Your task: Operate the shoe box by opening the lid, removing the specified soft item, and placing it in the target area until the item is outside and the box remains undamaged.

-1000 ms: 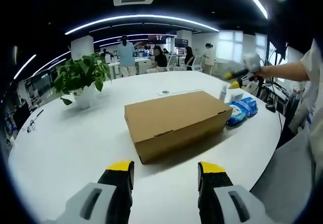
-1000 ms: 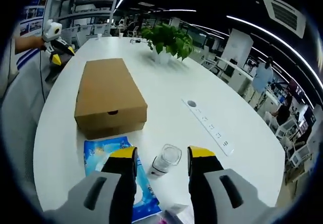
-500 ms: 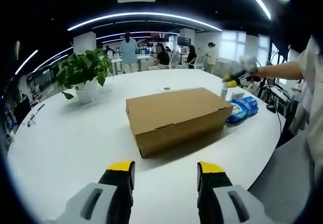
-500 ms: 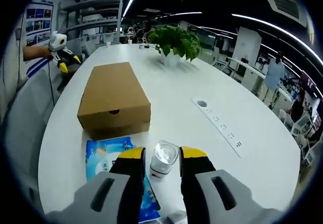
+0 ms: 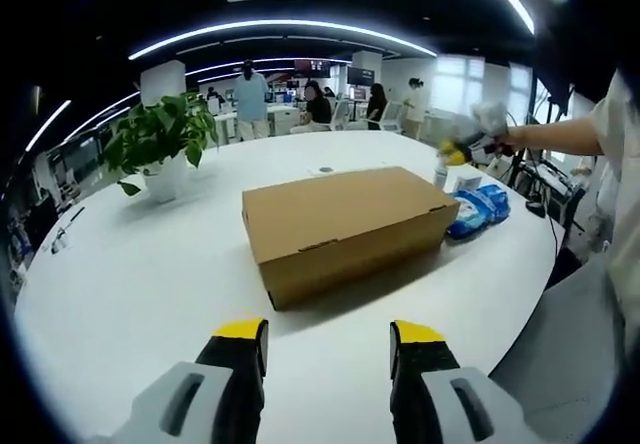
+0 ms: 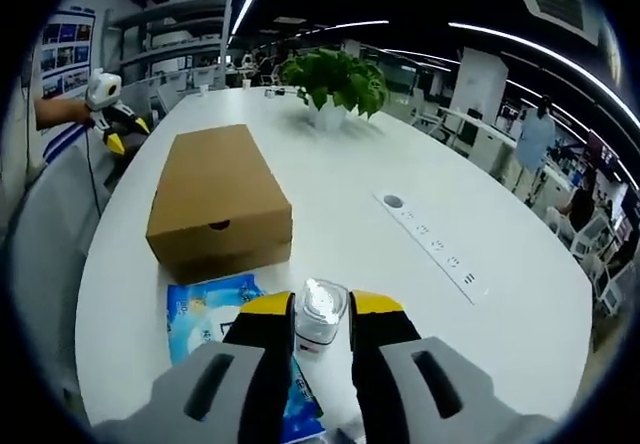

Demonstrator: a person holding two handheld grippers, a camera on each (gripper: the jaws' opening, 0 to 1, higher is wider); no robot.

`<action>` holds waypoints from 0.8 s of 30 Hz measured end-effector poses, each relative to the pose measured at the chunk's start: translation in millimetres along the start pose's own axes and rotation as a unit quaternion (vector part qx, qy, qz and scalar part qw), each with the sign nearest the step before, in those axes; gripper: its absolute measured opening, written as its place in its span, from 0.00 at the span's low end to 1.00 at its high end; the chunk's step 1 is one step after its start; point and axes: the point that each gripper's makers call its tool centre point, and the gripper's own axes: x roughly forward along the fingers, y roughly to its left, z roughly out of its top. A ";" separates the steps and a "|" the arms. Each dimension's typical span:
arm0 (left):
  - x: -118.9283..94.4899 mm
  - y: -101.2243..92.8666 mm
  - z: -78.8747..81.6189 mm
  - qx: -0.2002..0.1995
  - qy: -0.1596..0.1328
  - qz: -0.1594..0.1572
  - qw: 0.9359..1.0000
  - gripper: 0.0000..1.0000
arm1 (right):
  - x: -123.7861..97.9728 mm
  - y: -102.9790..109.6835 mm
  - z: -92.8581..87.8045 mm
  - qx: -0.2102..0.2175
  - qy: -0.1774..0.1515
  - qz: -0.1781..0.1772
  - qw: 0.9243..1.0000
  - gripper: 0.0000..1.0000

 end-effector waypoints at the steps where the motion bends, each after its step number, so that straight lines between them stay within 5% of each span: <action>1: 0.5 -1.4 -0.3 0.002 0.001 -0.002 1.000 0.50 | 1.0 -1.3 -0.6 0.013 0.001 -0.008 1.000 0.18; 9: 2.0 -4.8 1.1 0.007 -0.001 -0.008 1.000 0.50 | 5.1 -16.2 -3.4 0.103 0.016 -0.103 0.989 0.18; 13: 3.3 -4.3 3.6 0.007 -0.006 -0.008 1.000 0.50 | 7.4 -10.4 -0.5 0.111 0.025 -0.137 0.984 0.18; 24: 4.8 -5.4 8.0 0.015 -0.014 -0.011 1.000 0.50 | 5.3 -25.1 -8.2 0.170 0.058 -0.284 0.942 0.19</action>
